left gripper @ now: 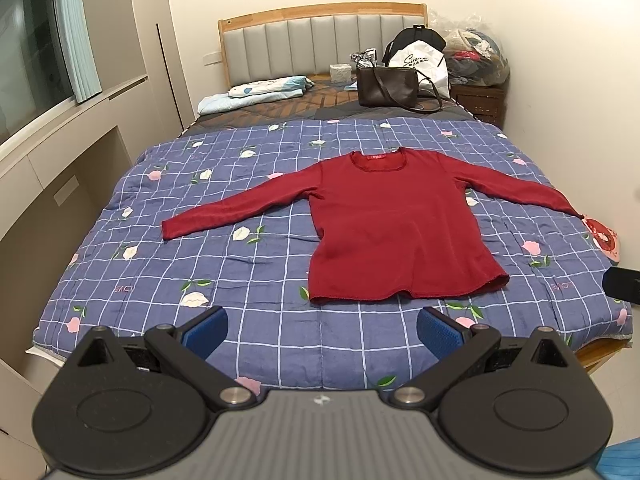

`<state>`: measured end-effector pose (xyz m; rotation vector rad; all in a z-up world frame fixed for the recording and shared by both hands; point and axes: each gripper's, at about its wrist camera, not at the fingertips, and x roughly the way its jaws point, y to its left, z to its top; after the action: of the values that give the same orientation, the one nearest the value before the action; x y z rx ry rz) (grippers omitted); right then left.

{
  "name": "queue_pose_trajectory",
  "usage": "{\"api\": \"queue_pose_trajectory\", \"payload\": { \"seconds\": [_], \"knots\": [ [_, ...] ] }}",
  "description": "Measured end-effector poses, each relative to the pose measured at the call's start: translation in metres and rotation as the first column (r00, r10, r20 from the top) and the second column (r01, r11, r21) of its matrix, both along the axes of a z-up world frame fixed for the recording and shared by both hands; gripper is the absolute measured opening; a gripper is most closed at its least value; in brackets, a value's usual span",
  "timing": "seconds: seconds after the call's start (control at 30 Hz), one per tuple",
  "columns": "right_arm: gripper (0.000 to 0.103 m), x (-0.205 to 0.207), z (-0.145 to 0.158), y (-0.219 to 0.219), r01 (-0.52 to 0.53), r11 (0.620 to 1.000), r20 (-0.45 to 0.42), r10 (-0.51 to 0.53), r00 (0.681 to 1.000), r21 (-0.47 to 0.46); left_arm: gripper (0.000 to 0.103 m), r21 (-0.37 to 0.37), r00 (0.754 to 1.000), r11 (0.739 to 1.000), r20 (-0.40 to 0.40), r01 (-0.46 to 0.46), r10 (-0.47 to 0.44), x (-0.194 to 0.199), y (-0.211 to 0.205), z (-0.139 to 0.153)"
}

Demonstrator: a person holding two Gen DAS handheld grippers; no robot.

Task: Fold small clothes

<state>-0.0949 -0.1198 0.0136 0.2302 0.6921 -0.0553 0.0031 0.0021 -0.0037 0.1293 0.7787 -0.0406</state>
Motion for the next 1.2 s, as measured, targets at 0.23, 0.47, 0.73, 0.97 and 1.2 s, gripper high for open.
{"api": "queue_pose_trajectory", "payload": {
  "seconds": [0.23,0.47,0.73,0.97,1.2],
  "knots": [
    [0.103,-0.0015,0.0005,-0.0015,0.007,1.000,-0.001,-0.007,1.000,-0.003,0.103,-0.001,1.000,1.000,-0.003,0.012,-0.012,0.0012,-0.0011,0.0008],
    [0.103,-0.0020,-0.0007,-0.0036,0.015,1.000,-0.005,-0.015,1.000,-0.002,0.103,-0.002,1.000,1.000,-0.003,0.012,-0.012,0.0005,-0.0013,0.0011],
    [0.103,-0.0019,-0.0006,-0.0037,0.016,1.000,-0.007,-0.016,1.000,-0.003,0.103,-0.003,1.000,1.000,-0.004,0.013,-0.013,-0.0005,-0.0017,0.0019],
    [0.103,-0.0019,-0.0006,-0.0035,0.017,1.000,-0.007,-0.017,1.000,-0.003,0.103,-0.004,1.000,1.000,-0.004,0.013,-0.013,-0.0011,-0.0015,0.0012],
    [0.103,-0.0025,-0.0010,-0.0043,0.020,1.000,-0.007,-0.020,1.000,-0.003,0.103,-0.003,1.000,1.000,-0.004,0.018,-0.018,-0.0029,-0.0020,0.0009]
  ]
}}
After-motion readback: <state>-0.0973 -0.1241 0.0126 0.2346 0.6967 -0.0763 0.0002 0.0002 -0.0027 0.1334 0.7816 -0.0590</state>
